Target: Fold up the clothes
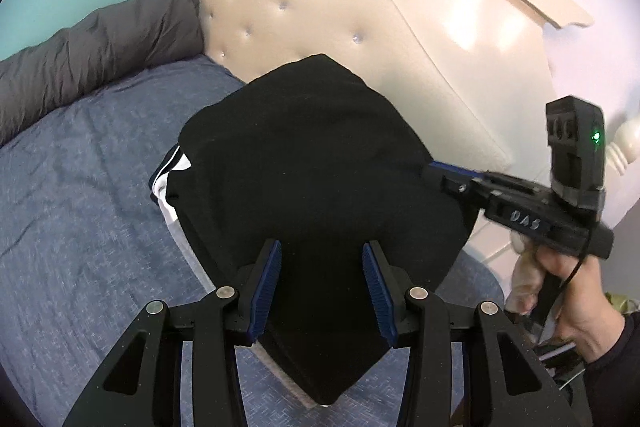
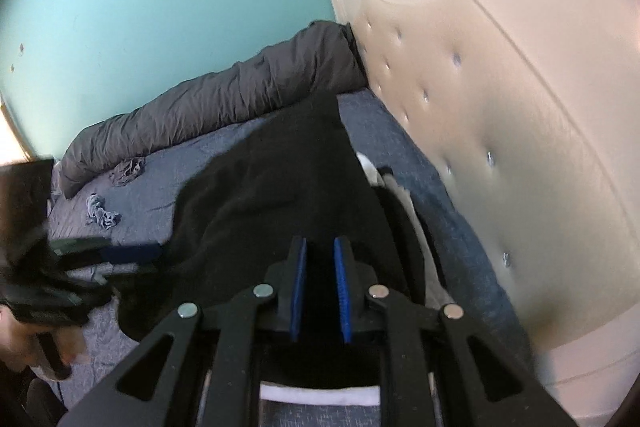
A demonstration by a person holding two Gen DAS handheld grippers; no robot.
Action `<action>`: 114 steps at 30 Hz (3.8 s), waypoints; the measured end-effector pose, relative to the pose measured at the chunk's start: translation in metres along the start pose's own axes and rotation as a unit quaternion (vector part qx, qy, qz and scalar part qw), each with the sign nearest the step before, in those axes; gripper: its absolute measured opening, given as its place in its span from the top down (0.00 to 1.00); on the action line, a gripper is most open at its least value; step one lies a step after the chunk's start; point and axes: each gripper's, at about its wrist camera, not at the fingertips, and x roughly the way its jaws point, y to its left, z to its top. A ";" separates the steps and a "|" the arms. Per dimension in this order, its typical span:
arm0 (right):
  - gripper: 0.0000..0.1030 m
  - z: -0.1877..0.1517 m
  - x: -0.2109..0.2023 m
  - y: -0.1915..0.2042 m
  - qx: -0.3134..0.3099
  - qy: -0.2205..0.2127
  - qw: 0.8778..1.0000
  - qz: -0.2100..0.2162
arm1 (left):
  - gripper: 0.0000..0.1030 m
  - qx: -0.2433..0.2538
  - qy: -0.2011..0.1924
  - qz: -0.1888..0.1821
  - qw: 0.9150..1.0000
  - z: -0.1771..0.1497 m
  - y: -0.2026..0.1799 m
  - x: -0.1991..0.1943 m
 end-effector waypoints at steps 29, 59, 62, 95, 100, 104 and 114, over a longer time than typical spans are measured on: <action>0.90 0.059 0.080 -0.017 -0.001 0.081 0.994 -0.077 | 0.55 0.017 0.004 -0.017 1.000 -0.007 -0.018 0.012; 0.90 -0.034 -0.033 -0.012 0.065 -0.040 0.997 0.001 | 0.55 -0.005 -0.004 0.025 1.000 -0.014 -0.036 -0.005; 0.90 -0.039 -0.043 -0.007 0.070 -0.050 0.996 0.007 | 0.55 -0.020 -0.014 0.027 0.999 -0.017 -0.032 -0.017; 0.90 -0.074 -0.136 0.121 0.027 -0.083 0.996 0.011 | 0.55 -0.033 -0.084 0.071 0.993 -0.064 -0.040 -0.192; 0.90 -0.081 -0.151 0.140 0.027 -0.088 0.996 0.002 | 0.55 -0.027 -0.094 0.074 0.992 -0.073 -0.046 -0.217; 0.90 -0.088 -0.161 0.152 0.034 -0.087 0.996 -0.001 | 0.51 -0.020 -0.100 0.075 0.992 -0.081 -0.052 -0.235; 0.72 -0.109 -0.192 0.182 0.041 -0.096 0.994 -0.016 | 0.42 -0.017 -0.109 0.080 0.991 -0.105 -0.050 -0.269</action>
